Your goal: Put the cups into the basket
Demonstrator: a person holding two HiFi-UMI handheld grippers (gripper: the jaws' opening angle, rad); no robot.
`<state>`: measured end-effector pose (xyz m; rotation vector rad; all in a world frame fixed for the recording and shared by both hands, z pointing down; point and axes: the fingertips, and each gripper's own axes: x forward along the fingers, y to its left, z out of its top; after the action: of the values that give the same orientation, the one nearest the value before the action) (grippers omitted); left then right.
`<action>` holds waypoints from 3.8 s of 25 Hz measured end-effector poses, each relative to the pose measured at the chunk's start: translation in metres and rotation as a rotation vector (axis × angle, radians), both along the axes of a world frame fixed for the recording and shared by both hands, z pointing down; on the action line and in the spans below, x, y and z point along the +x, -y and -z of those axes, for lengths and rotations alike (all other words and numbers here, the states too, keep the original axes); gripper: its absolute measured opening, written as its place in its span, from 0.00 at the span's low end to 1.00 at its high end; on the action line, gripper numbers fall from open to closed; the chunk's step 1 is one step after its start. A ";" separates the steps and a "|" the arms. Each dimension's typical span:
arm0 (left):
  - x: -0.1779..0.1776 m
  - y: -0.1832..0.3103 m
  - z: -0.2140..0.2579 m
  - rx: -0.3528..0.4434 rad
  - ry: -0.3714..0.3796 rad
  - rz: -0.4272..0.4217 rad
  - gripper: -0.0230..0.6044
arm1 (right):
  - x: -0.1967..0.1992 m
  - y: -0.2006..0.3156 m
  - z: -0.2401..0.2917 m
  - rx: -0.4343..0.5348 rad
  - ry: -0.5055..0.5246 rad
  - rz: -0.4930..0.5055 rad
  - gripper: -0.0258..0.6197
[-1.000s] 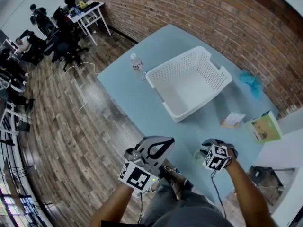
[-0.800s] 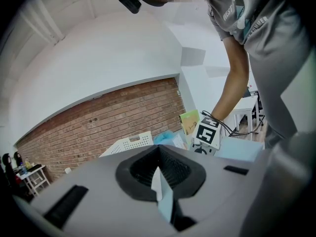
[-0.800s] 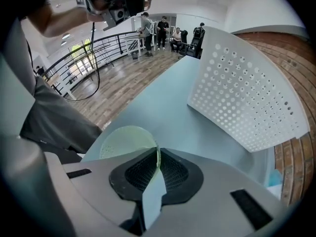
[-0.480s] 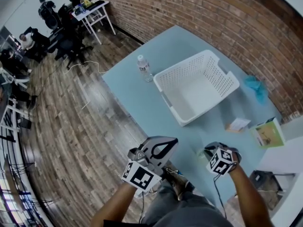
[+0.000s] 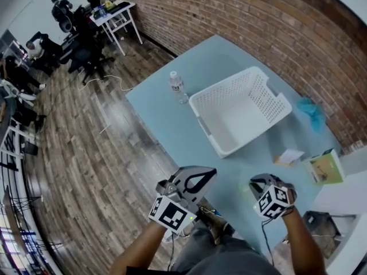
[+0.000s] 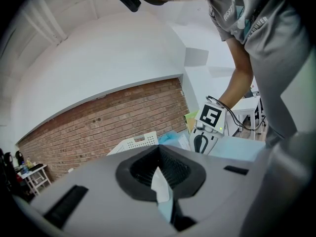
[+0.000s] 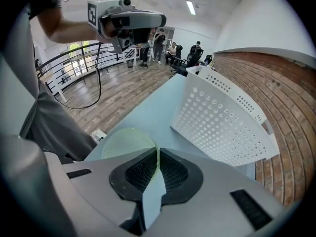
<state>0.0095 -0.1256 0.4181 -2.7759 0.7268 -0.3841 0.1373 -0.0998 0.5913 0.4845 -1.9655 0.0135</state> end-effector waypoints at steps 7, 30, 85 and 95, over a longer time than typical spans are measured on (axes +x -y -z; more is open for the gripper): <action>0.002 0.005 0.002 0.004 -0.005 0.004 0.03 | -0.001 0.013 0.042 0.080 0.028 -0.003 0.09; 0.005 0.021 0.004 0.008 0.011 0.012 0.03 | -0.015 0.063 0.171 0.324 0.101 0.036 0.09; -0.103 0.039 -0.030 -0.056 -0.011 0.221 0.03 | -0.090 0.236 0.053 0.039 -0.083 0.163 0.09; -0.119 0.034 -0.032 -0.055 0.004 0.246 0.03 | -0.089 0.240 0.022 -0.032 -0.110 0.149 0.09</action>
<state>-0.1096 -0.1600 0.4499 -2.7405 1.0773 -0.4624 0.0484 -0.3401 0.5698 0.3109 -1.8856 -0.0741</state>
